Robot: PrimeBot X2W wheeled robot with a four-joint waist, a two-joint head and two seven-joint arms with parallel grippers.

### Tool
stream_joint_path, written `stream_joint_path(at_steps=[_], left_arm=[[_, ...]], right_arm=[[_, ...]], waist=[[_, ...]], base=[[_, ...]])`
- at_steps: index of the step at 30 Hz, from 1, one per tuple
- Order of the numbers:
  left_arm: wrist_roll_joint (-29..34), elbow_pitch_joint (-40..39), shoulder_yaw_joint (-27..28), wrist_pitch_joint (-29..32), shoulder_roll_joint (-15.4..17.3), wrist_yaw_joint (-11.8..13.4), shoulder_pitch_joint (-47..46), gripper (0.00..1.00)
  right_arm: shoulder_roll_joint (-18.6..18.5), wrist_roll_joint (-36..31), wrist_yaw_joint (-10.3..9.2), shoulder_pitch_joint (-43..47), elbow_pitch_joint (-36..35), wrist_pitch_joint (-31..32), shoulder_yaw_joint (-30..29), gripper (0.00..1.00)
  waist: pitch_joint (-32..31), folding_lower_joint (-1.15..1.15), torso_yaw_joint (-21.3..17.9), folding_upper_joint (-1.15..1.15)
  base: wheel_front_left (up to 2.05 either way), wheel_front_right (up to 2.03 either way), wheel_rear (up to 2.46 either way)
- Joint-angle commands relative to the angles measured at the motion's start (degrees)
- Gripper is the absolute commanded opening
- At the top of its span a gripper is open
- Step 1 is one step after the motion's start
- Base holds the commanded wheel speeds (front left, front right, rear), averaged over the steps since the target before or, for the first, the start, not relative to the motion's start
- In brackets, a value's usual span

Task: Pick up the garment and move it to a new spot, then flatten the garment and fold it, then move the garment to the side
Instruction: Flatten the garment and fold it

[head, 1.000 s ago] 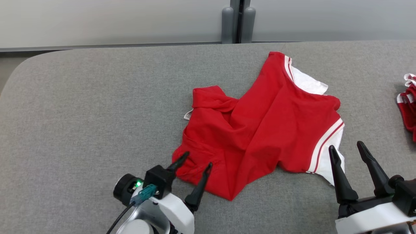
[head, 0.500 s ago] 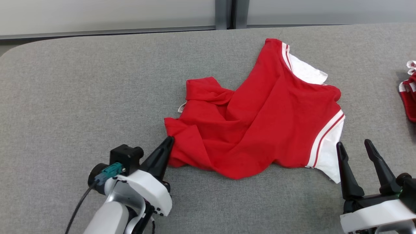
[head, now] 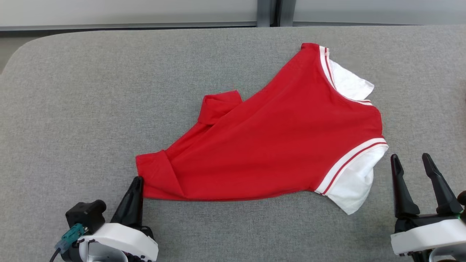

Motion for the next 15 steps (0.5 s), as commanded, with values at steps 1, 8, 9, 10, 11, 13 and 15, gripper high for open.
stream_joint_path(at_steps=[1,8,9,10,11,13,15], left_arm=[[0.09,0.18,0.47,-0.76,0.31,0.12,-0.41,1.0],[0.76,-0.55,2.82,-7.92,-0.89,0.44,-2.95,1.0],[1.28,-1.21,3.24,-8.35,-0.86,0.53,-3.21,1.0],[2.05,-2.13,3.62,-8.74,-0.85,0.72,-3.61,1.0],[2.93,-2.89,3.97,-8.91,-0.63,1.07,-3.95,1.0],[4.52,-4.55,4.65,-9.18,-0.45,1.63,-4.31,1.0],[6.13,-5.87,5.1,-9.25,-0.3,2.22,-4.26,1.0]], right_arm=[[0.05,0.29,-0.02,-0.08,0.13,-0.16,-0.17,1.0],[0.17,-0.87,-0.01,-0.44,-0.66,-0.77,-1.57,1.0],[0.09,-1.03,-0.01,-0.53,-0.82,-0.79,-1.56,1.0],[-0.11,-1.43,-0.02,-0.67,-1.19,-1.03,-1.74,1.0],[-0.23,-1.57,-0.01,-0.76,-1.32,-1.04,-1.77,1.0],[-0.56,-1.94,-0.02,-0.48,-1.36,-0.91,-1.86,1.0],[-0.78,-2.24,-0.01,0.12,-1.19,-0.67,-1.58,1.0]], waist=[[0.08,0.0,0.17,0.0],[-0.39,0.0,0.86,0.0],[-0.58,0.0,0.83,0.0],[-0.75,0.0,0.8,0.0],[-1.05,0.0,0.71,0.0],[-1.72,0.0,0.56,0.0],[-2.59,0.0,0.28,0.0]], base=[[0.0,0.0,0.0],[0.0,0.0,0.0],[0.0,0.0,0.0],[0.0,0.0,0.0],[0.0,0.0,0.0],[0.0,0.0,0.0],[0.0,0.0,0.0]])
